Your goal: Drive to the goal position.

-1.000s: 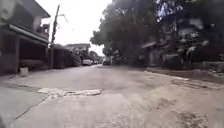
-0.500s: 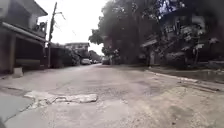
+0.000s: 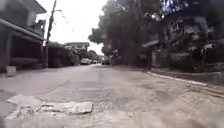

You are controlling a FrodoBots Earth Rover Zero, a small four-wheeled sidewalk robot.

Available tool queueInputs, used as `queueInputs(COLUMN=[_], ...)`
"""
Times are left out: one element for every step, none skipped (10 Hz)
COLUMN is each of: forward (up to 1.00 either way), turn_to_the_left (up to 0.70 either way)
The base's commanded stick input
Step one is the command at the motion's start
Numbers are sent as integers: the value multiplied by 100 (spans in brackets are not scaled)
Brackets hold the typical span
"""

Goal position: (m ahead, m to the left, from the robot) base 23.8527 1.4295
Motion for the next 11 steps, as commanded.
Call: queueInputs(forward=[70,70,70,70,70,70,70,70,70,70,70], turn_to_the_left=[0,0,26,7,0,0,0,0,0,0,0])
